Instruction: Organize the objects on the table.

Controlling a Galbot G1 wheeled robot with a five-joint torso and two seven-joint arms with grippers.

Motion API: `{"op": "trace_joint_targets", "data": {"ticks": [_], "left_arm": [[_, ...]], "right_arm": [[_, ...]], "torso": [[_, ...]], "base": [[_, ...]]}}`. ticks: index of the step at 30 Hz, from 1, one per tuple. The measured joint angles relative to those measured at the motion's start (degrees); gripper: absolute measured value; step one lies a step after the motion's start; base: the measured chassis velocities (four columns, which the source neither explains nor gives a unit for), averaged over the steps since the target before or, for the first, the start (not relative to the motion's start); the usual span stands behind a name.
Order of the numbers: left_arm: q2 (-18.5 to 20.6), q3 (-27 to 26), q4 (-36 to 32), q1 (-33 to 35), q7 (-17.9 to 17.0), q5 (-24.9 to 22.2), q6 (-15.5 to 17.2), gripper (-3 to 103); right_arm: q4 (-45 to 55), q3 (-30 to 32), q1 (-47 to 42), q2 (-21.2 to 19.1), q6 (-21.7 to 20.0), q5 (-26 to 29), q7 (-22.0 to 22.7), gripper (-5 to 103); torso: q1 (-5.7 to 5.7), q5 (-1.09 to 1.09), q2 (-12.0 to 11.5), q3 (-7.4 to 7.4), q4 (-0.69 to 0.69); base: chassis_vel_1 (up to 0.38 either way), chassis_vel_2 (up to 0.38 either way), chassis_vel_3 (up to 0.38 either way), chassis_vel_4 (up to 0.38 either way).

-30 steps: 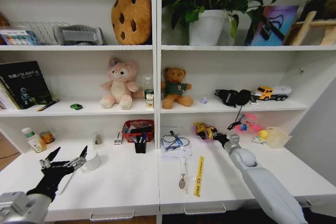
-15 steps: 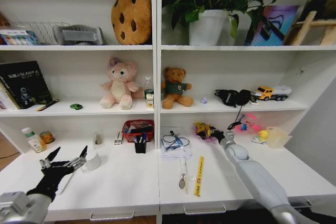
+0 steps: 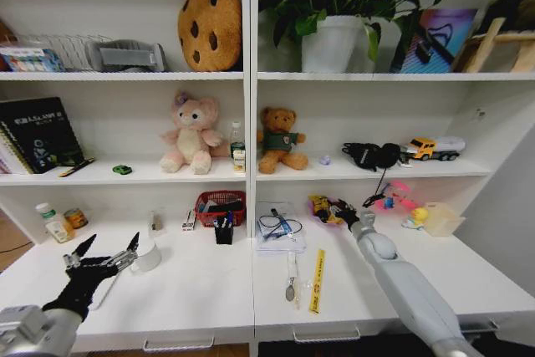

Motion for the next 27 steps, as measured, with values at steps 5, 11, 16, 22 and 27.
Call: {"op": "trace_joint_targets", "data": {"ticks": [5,11,16,22,27], "left_arm": [[0.0,0.0,0.0,0.0,0.0,0.0,0.0,100],[0.0,0.0,0.0,0.0,0.0,0.0,0.0,100],[0.0,0.0,0.0,0.0,0.0,0.0,0.0,100],[0.0,0.0,0.0,0.0,0.0,0.0,0.0,100],[0.0,0.0,0.0,0.0,0.0,0.0,0.0,100]], "right_arm": [[12.2,7.6,-12.7,0.4,2.1,-2.9,3.1,90],[24.4,15.3,-25.9,3.1,2.2,-4.0,3.6,100],[34.1,21.4,-37.3,10.3,3.7,-5.7,2.5,100],[42.9,26.1,-54.7,20.6,12.8,-8.4,-2.5,100],[43.5,25.0,-61.6,23.4,18.8,-10.8,-4.3,100]], "torso": [[-0.01,0.02,0.0,0.00,0.07],[-0.01,0.01,0.0,0.00,0.05],[-0.01,0.02,0.0,-0.01,0.07],[-0.02,0.00,0.0,-0.01,0.04],[-0.01,0.02,0.0,0.00,0.06]], "base": [[0.000,0.000,0.000,0.000],[0.000,0.000,0.000,0.000],[0.000,0.000,0.000,0.000],[0.000,0.000,0.000,0.000],[0.000,0.000,0.000,0.000]]}}
